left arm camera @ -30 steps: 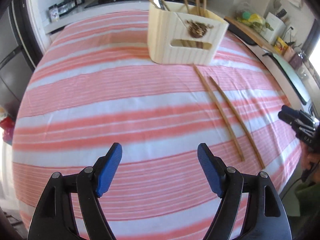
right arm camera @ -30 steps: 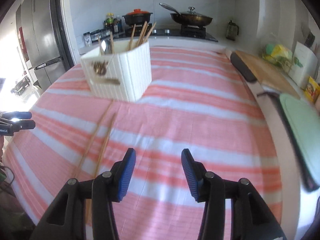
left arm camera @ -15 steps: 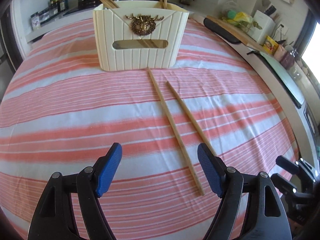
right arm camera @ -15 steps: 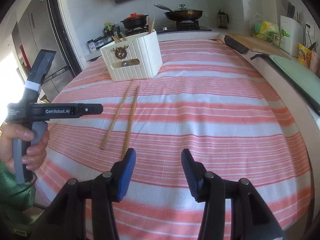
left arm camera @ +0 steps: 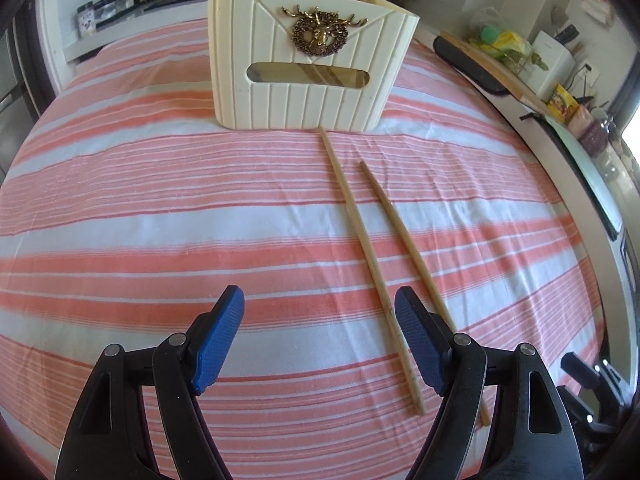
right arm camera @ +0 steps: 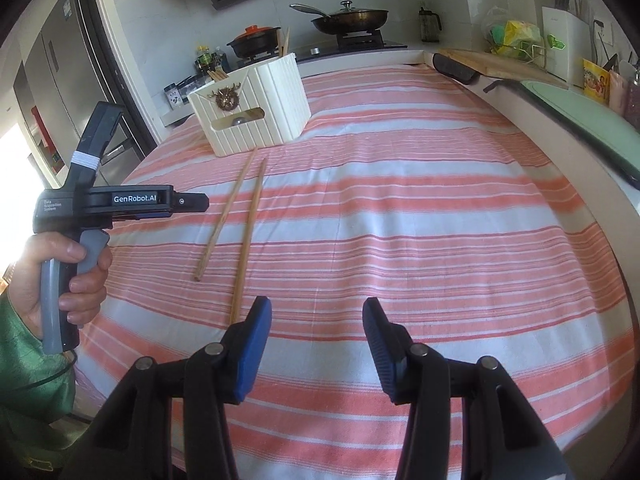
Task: Organize utensils
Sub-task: 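Grasp a remaining chopstick with the left gripper while the right gripper grasps the other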
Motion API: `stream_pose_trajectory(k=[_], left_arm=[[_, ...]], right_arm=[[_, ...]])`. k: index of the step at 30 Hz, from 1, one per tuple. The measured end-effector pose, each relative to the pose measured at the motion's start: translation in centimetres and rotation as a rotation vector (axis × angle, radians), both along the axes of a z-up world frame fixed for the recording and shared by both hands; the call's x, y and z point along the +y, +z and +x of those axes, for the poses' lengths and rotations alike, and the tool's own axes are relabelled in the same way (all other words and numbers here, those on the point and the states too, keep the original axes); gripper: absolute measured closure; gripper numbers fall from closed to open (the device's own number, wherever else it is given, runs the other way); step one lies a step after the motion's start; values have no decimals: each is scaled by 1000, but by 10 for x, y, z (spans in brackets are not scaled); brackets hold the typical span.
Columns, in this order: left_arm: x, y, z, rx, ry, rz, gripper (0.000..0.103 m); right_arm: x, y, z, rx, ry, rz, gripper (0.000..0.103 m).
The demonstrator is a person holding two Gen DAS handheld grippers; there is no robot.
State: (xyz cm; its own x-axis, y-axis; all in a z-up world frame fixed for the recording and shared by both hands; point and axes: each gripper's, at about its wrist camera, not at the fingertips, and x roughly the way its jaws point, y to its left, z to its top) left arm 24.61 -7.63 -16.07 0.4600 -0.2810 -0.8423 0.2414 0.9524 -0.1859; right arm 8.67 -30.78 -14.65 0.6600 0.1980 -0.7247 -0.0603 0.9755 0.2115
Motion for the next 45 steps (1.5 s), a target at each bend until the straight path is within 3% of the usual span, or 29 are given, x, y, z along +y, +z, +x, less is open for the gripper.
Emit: stream_pose_trajectory(k=[8, 15, 18, 20, 22, 28, 34, 36, 38, 39, 45], left_arm=[[-8, 4, 1, -19, -35, 2, 24], [-34, -14, 14, -58, -49, 152, 25], [-42, -17, 11, -106, -72, 187, 47], [-44, -17, 9, -124, -98, 187, 93], [-41, -16, 9, -116, -87, 172, 97], [-11, -11, -15, -113, 4, 150, 98], [35, -15, -61, -49, 81, 93, 97], [44, -15, -69, -49, 91, 74, 92], [50, -15, -71, -51, 83, 45, 67], [51, -15, -72, -57, 85, 42, 63], [50, -16, -77, -73, 62, 93, 63]], right_arm=[[1, 0, -1, 5, 0, 10, 55], [11, 6, 2, -12, 17, 2, 55], [12, 6, 0, -10, 17, -15, 55], [11, 5, -1, -5, 12, -22, 55], [9, 4, -2, 1, 6, -20, 55], [12, 4, -2, 6, 2, -24, 55], [24, 5, 7, 29, 42, -62, 55], [35, 8, 19, 39, 73, -79, 55], [49, 8, 37, 61, 117, -98, 55], [58, 6, 48, 71, 139, -112, 55], [98, -23, 91, 149, 209, -206, 55]])
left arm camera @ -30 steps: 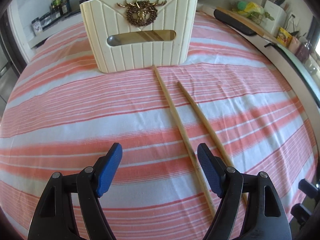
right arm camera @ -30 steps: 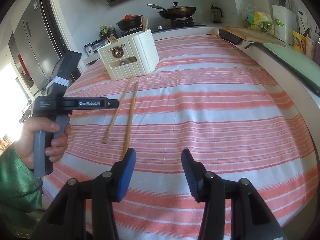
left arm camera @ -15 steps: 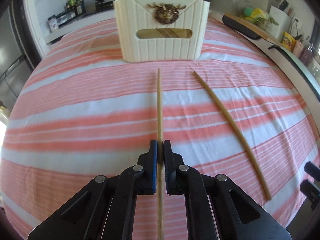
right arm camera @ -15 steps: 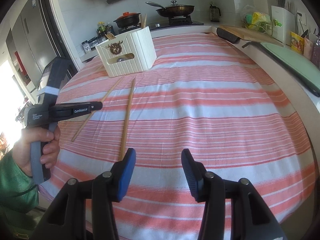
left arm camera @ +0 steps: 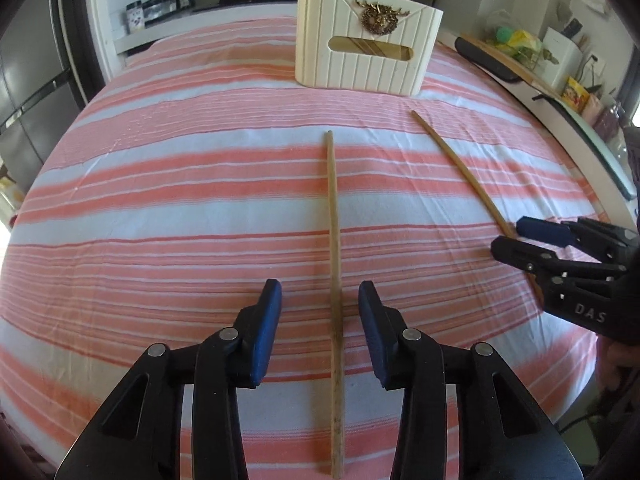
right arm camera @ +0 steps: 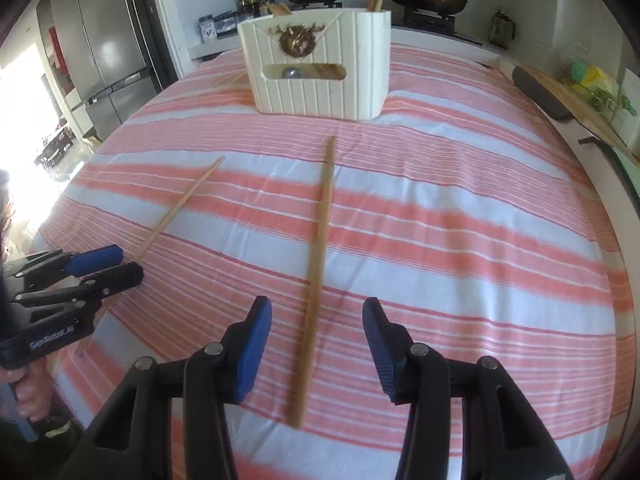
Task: Organize utensils
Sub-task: 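Grasp a remaining chopstick with the left gripper while the right gripper grasps the other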
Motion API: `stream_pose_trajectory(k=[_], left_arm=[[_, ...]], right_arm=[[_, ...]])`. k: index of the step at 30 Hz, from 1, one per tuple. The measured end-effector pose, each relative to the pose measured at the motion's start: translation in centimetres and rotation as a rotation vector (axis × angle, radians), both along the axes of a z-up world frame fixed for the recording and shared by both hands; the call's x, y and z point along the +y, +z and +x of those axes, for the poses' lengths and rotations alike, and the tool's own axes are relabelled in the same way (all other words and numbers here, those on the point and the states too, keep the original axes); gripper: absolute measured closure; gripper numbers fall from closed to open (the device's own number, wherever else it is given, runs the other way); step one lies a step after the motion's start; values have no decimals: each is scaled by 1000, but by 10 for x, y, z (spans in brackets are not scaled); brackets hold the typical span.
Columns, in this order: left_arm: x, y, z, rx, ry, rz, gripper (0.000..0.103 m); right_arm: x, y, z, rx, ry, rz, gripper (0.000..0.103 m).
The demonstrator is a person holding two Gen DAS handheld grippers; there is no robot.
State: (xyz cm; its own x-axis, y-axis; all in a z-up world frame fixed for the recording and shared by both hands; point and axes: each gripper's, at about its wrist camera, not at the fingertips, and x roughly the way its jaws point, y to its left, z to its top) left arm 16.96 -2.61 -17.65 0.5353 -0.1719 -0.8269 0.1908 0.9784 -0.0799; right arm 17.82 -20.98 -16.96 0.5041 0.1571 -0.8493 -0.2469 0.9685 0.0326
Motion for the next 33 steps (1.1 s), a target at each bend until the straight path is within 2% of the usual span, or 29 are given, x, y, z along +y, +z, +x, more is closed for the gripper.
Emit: stream_pose_trajectory(k=[1, 2, 5, 6, 13, 15, 16, 17, 18, 19, 22, 26, 30, 33], left_arm=[[1, 0, -1, -5, 0, 10, 69], [1, 0, -2, -9, 3, 17, 78], [7, -1, -6, -14, 8, 11, 91], [9, -1, -7, -11, 7, 6, 93], [15, 2, -25, 29, -44, -21, 94], [19, 5, -25, 50, -60, -52, 82], [22, 8, -23, 58, -67, -74, 66], [25, 12, -19, 56, -69, -94, 53], [28, 17, -15, 48, -69, -110, 50], [32, 22, -9, 44, -68, -122, 47], [34, 30, 17, 68, -99, -132, 44], [17, 26, 55, 114, -160, -67, 43], [-2, 9, 82, 166, -197, 22, 44], [-12, 2, 92, 161, -207, 98, 47]], right_arm=[[3, 0, 0, -27, 0, -22, 56], [6, -1, -1, -37, -3, -46, 70], [3, 0, -7, -25, -32, -43, 96], [2, 1, -10, -22, -38, -49, 96], [-18, 7, -55, 51, -43, -49, 96], [-27, 10, -58, 79, -51, -29, 94], [-33, 12, -58, 93, -54, -17, 91], [-37, 16, -56, 99, -54, 0, 79], [-40, 21, -54, 97, -50, 21, 67], [-43, 26, -51, 90, -44, 40, 64], [-42, 37, -34, 103, -13, 54, 63], [-27, 34, -5, 151, 53, 21, 63], [-14, 19, 23, 193, 77, -24, 63], [-1, 6, 42, 212, 98, -56, 63]])
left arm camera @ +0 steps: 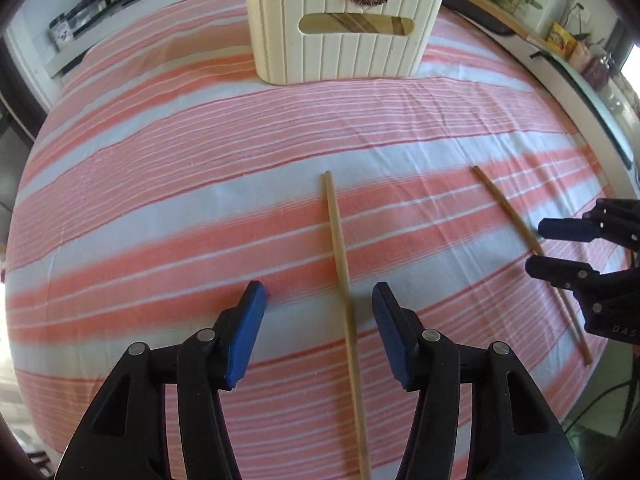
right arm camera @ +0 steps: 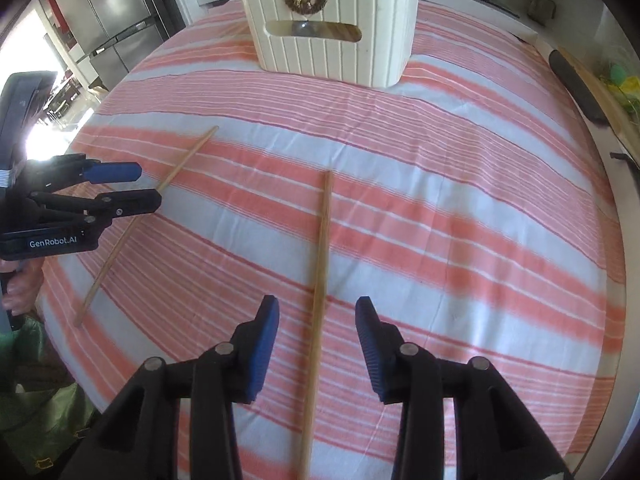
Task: Organize utensils
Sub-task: 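Grasp a remaining chopstick with the left gripper while the right gripper grasps the other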
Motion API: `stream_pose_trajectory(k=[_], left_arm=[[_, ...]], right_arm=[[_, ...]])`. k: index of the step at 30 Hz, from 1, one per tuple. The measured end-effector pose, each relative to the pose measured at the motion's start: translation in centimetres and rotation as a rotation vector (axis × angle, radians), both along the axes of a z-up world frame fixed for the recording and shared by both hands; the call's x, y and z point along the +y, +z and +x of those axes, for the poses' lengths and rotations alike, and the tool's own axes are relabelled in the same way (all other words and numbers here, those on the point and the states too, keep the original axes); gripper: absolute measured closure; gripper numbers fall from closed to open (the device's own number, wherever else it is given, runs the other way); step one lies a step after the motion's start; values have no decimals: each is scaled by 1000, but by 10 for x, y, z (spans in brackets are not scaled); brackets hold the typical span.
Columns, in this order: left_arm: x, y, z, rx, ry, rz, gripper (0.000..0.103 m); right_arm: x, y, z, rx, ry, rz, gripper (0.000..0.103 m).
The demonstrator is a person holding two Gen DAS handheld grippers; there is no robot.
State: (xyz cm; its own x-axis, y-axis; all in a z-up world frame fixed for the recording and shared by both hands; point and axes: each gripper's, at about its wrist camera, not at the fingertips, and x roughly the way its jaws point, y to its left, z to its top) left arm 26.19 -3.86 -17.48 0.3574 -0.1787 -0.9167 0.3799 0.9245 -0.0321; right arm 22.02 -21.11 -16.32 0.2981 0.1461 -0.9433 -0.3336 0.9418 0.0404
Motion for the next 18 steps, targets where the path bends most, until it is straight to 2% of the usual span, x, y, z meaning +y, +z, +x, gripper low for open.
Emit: stream_pose_trajectory(k=[1, 2, 3, 4, 5, 9, 14, 18], left_arm=[[-3, 0, 2, -9, -5, 15, 58], [-4, 1, 3, -18, -5, 20, 78], [-5, 1, 4, -21, -5, 13, 91], [-5, 1, 5, -19, -1, 2, 98], [-5, 1, 5, -25, 7, -5, 98], [7, 18, -4, -73, 44, -63, 99], [36, 80, -38, -242, 82, -163, 99], [57, 123, -58, -344, 109, -264, 98]], right_arm=[[3, -3, 6, 0, 5, -15, 63], [7, -4, 10, -20, 13, -30, 63], [12, -4, 15, -43, 24, -48, 72], [15, -5, 19, -60, 30, -64, 83], [16, -4, 24, -75, 26, -71, 96], [8, 6, 28, -101, -9, 13, 96], [-15, 71, -3, -268, -35, 132, 96], [-34, 126, -31, -397, -60, 230, 96]])
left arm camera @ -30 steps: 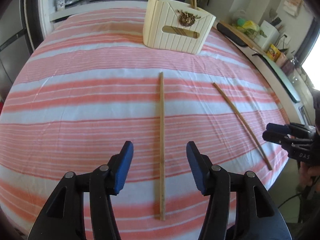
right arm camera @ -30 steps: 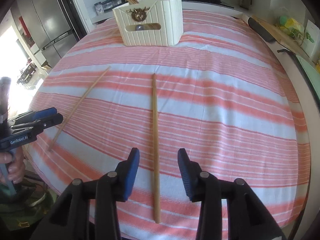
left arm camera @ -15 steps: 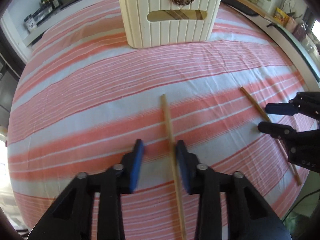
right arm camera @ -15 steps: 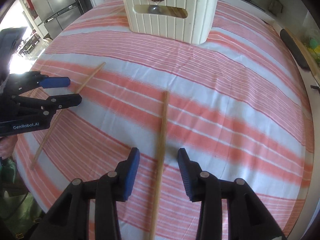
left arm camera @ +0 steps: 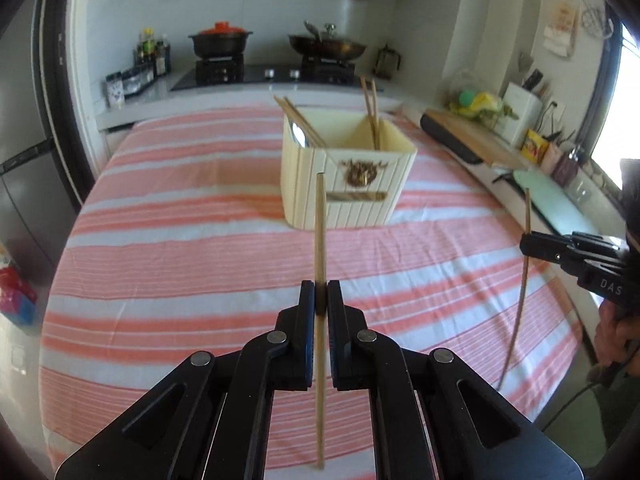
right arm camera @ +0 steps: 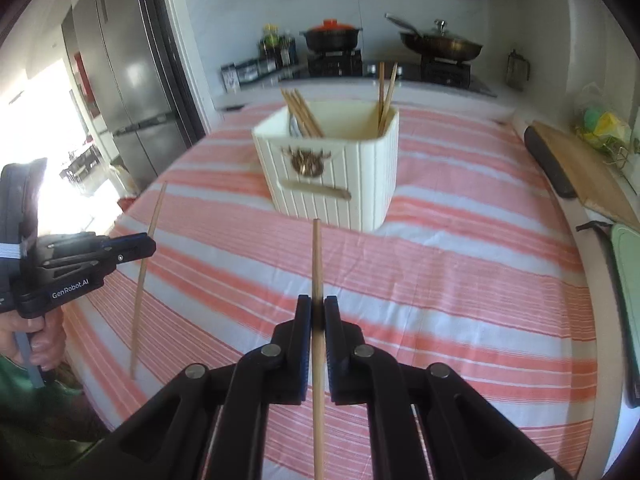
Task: Organize utensils
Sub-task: 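Carry both chopsticks over the cream holder while both grippers open to drop them in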
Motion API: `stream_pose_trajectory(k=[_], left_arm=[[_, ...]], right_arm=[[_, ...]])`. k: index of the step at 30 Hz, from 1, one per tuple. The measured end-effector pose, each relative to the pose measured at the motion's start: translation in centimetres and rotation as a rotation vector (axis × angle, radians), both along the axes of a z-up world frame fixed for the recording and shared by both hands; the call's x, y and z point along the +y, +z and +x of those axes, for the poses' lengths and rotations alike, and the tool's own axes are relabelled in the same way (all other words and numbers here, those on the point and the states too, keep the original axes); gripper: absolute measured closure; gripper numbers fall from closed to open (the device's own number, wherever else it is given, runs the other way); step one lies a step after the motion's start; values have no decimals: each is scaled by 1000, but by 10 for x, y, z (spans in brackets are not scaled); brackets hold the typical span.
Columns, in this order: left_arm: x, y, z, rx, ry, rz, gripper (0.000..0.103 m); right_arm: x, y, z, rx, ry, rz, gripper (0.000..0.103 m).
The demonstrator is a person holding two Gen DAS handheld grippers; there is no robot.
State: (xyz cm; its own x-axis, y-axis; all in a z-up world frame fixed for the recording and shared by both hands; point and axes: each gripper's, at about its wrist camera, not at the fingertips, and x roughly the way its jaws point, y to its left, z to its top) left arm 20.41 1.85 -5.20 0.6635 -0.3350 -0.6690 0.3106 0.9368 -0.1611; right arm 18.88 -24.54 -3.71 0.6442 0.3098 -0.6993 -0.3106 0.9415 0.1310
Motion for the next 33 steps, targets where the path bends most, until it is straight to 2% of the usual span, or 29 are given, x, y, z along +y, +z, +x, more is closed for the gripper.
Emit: stream_pose_trajectory(k=[4, 8, 16, 21, 26, 33], left_arm=[[6, 22, -8, -56, 13, -64, 98], [3, 29, -8, -82, 18, -85, 99], [14, 42, -20, -114, 29, -102, 99], [22, 50, -15, -110, 29, -100, 99], [31, 87, -1, -190, 47, -121, 99], [30, 147, 52, -341, 113, -184, 99]], right_arm=[[-5, 33, -20, -104, -12, 52, 96], [-3, 44, -31, -176, -39, 58, 96], [-9, 70, -35, -250, -58, 70, 96], [-19, 79, -21, -243, -80, 62, 96], [-29, 96, -1, -266, -98, 41, 96], [-32, 150, 48, -390, -116, 37, 96]])
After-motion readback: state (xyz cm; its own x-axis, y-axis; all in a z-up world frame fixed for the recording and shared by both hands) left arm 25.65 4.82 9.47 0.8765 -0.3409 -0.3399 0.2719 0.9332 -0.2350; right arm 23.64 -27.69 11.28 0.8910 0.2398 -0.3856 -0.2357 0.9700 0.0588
